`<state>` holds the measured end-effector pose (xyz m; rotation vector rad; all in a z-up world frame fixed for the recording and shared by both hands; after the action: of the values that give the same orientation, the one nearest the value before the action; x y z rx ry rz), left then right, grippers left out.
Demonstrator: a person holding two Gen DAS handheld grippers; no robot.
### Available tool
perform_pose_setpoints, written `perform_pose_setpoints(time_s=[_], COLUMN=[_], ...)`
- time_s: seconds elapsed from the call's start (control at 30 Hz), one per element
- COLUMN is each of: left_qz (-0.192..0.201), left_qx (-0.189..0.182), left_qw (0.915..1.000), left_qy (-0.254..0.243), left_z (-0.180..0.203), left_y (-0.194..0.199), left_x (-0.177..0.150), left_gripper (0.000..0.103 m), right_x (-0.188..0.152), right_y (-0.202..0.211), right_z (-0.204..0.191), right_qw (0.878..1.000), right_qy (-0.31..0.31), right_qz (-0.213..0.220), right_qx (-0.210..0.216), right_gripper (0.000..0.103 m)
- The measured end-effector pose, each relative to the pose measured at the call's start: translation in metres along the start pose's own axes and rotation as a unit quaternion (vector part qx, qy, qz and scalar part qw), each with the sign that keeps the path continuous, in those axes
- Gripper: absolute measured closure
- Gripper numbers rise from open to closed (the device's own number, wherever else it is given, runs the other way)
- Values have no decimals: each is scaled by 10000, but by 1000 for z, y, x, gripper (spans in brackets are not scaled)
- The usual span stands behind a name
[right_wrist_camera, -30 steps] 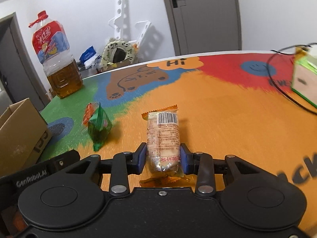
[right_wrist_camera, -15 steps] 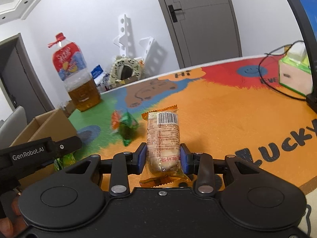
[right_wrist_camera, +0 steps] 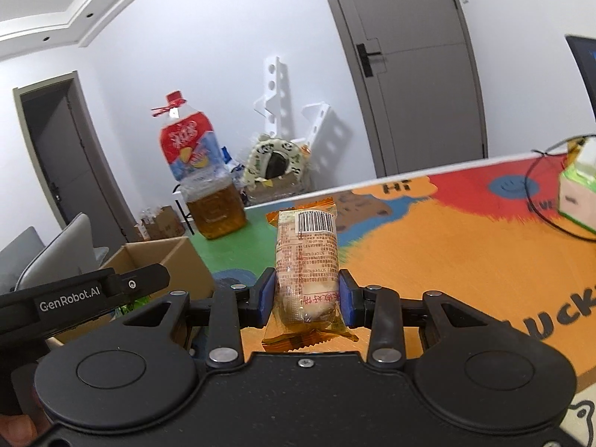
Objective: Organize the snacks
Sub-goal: 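Carry both snacks over the cardboard box and lower them inside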
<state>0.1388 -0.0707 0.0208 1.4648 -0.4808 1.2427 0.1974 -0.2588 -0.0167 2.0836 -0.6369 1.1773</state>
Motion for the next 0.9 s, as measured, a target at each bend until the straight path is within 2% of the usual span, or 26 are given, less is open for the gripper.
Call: perform_pose_setpoints(time_s=[0.4,0.7,0.9], left_qz=[32,-8,-93], left_qx=[124,375,405], left_qw=[9991,9971,9962], left_qy=[409,670,768], left_z=[-46,-83,-102], left_y=[3,0,-11], left_x=[12,17,19], left_gripper=[69,69,69], right_x=[3,5,4], right_y=[-11,-26,-42], right_z=[-39,-68,-87], right_qw=[9994,9978,9967], right_qy=[266,443,527], right_qz=[73,-26,-108], right_qx=[221,496,603], right_gripper=[67,67,67])
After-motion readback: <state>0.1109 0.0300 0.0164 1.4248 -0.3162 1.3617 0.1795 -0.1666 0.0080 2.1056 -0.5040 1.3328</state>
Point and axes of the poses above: each gripper's, at about its wrist camera, not at the fingertips, and y roughly against the way its jaws point, z to its right, x to its top, the point moved 2 cm from there along -y, roughly the way its jaws point, and after that the axes turned 15 degrees about x, right-handed, at the moved point
